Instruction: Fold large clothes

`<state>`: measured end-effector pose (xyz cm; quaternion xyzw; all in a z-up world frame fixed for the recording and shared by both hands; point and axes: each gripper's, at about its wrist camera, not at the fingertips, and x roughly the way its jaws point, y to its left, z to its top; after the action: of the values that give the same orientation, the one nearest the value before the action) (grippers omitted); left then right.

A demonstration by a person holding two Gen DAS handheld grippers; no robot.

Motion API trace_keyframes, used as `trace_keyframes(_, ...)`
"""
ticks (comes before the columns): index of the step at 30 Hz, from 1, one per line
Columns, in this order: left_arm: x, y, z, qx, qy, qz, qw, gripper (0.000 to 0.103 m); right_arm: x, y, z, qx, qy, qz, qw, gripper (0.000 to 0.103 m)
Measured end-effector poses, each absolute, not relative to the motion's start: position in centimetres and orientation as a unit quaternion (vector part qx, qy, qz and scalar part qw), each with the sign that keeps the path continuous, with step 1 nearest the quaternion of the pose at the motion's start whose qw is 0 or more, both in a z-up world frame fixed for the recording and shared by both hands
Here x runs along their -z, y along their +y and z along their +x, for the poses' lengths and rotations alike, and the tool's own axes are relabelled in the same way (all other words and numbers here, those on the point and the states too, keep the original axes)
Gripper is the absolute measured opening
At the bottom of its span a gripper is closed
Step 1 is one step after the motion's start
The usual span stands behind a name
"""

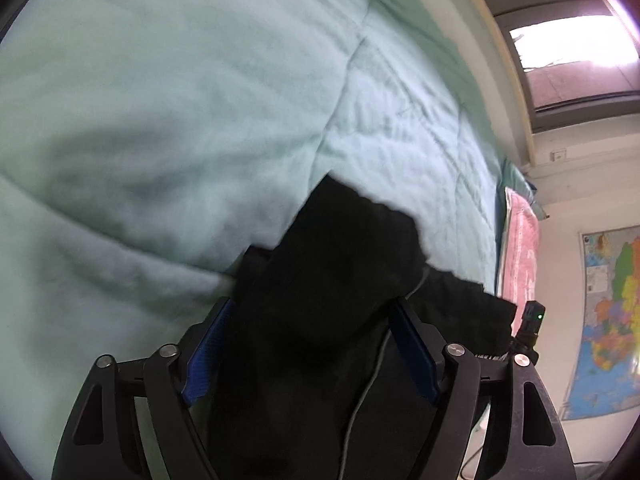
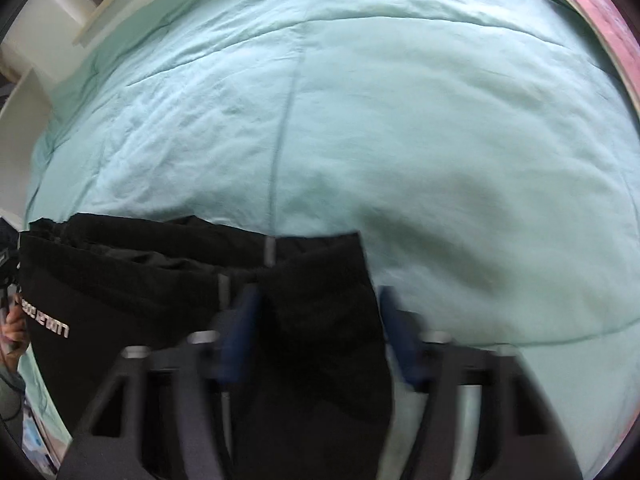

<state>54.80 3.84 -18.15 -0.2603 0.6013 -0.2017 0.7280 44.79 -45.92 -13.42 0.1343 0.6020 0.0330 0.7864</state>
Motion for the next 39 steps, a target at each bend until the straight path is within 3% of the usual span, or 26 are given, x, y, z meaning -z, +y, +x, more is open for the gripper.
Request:
trace_keyframes(1, 17.6, 3.5, 54.7, 0.191, 0.600, -0.235, 0.741, 0.045, 13.3, -45.5, 44.7, -0.028, 0.600, 0.122, 0.790, 0.030)
trace_keyframes(2, 17.1, 3.1, 54.5, 0.180, 0.599, -0.207, 0.752, 0.028, 12.8, -45.0, 44.4, -0.017, 0.595, 0.099, 0.797, 0.025)
trace_keyframes(4, 15.8, 3.2, 53.5, 0.177, 0.590, -0.194, 0.764, 0.017, 11.3, -44.3, 43.3, 0.005, 0.575, 0.070, 0.815, 0.022)
trace_keyframes(10, 9.2, 3.6, 52.0, 0.184, 0.519, -0.196, 0.811, 0.014, 4.7, -43.6, 43.1, 0.043, 0.512, 0.037, 0.857, 0.018)
trace_keyframes(15, 7.4, 3.0, 54.9, 0.160, 0.490, -0.196, 0.834, 0.014, 3.1, -43.5, 46.3, 0.068, 0.492, 0.021, 0.868, 0.018)
trace_keyframes(22, 19.3, 1.4, 59.0, 0.083, 0.605, -0.167, 0.774, 0.015, 14.4, -43.8, 50.1, 0.080, 0.589, 0.046, 0.803, 0.018)
trace_keyframes(26, 20.8, 1.8, 59.3, 0.081, 0.612, -0.180, 0.766, 0.024, 16.4, -43.6, 50.1, 0.080, 0.605, 0.063, 0.790, 0.022)
trace_keyframes(30, 18.9, 3.5, 58.7, 0.085, 0.610, -0.199, 0.762, 0.053, 13.9, -45.0, 49.3, 0.077, 0.592, 0.112, 0.795, 0.028)
trace_keyframes(33, 15.9, 5.5, 56.9, 0.097, 0.590, -0.233, 0.767, 0.057, 9.8, -45.8, 47.1, 0.072, 0.559, 0.145, 0.813, 0.036)
trace_keyframes(37, 10.5, 5.8, 53.2, 0.097, 0.559, -0.202, 0.798, 0.058, 4.3, -44.4, 43.0, 0.049, 0.517, 0.152, 0.841, 0.057)
trace_keyframes(39, 7.8, 4.4, 50.7, 0.126, 0.544, -0.183, 0.809, 0.059, 2.8, -42.2, 40.8, 0.030, 0.514, 0.142, 0.846, 0.057)
